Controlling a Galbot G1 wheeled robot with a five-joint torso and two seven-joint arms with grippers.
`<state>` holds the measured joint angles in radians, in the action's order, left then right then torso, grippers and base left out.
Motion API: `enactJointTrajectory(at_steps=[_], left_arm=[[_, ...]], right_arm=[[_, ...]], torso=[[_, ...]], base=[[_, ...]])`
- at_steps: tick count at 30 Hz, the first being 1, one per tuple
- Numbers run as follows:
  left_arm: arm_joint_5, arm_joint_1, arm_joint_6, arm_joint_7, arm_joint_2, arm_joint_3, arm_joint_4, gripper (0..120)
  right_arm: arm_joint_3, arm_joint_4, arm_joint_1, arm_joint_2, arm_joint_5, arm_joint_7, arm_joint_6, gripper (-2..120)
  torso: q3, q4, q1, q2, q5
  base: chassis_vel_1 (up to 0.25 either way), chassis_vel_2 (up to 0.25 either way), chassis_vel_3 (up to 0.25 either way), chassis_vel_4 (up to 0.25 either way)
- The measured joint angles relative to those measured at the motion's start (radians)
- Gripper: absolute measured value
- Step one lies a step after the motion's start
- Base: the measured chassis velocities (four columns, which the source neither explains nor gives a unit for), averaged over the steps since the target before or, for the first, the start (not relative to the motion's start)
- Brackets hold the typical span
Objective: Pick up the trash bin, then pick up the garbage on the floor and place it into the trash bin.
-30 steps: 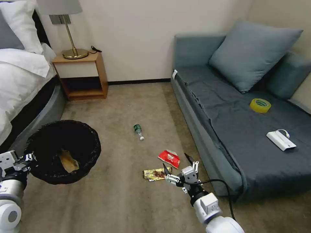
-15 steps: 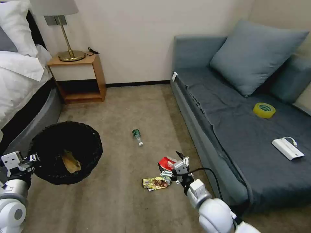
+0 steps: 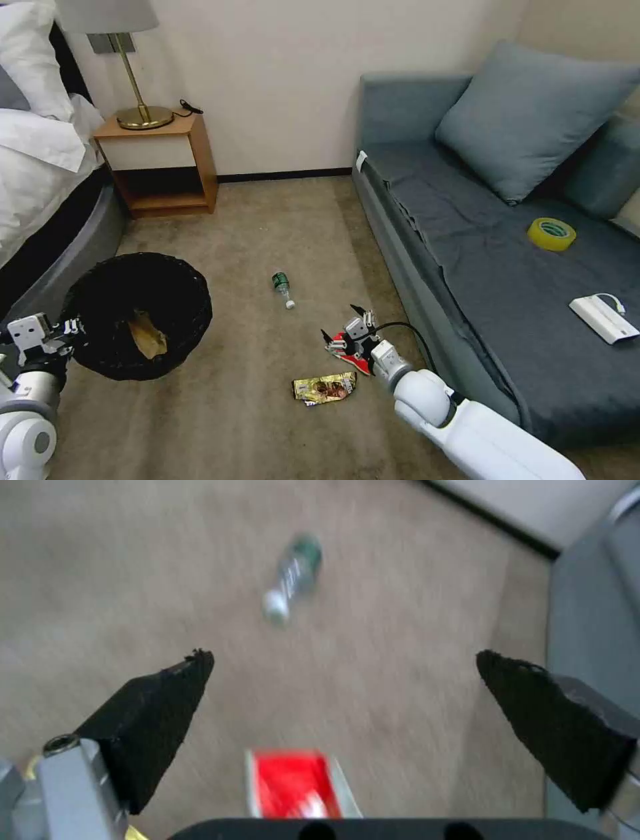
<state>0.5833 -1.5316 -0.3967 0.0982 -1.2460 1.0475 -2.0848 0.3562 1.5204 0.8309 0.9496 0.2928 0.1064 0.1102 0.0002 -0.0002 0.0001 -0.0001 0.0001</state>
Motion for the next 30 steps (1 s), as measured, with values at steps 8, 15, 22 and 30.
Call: enactJointTrajectory(at_steps=[8,15,22,30], left_arm=[[-0.011,0.008,0.009,-0.011,-0.001,-0.017,0.001,4],[-0.01,0.015,0.013,-0.018,0.008,-0.013,0.018,4],[-0.007,0.024,0.013,-0.022,0.017,-0.005,0.037,4],[-0.015,0.035,0.016,-0.025,0.019,-0.025,0.054,4]], right_arm=[[0.143,-0.228,-0.193,0.004,0.061,-0.161,-0.008,100],[0.238,-0.428,-0.317,0.048,0.218,-0.462,0.096,100],[0.268,-0.601,-0.38,0.129,0.251,-0.584,0.096,100],[0.266,-0.831,-0.428,0.272,0.215,-0.631,0.027,100]], torso=[[0.0,0.0003,0.0,0.0,-0.0005],[0.0,0.0001,0.0,0.0,0.0001],[0.0,0.0001,0.0,0.0,-0.0001],[0.0,0.0004,0.0,0.0,-0.0003]], base=[[0.0,0.0,0.0,0.0],[0.0,0.0,0.0,0.0],[0.0,0.0,0.0,0.0],[0.0,0.0,0.0,0.0]])
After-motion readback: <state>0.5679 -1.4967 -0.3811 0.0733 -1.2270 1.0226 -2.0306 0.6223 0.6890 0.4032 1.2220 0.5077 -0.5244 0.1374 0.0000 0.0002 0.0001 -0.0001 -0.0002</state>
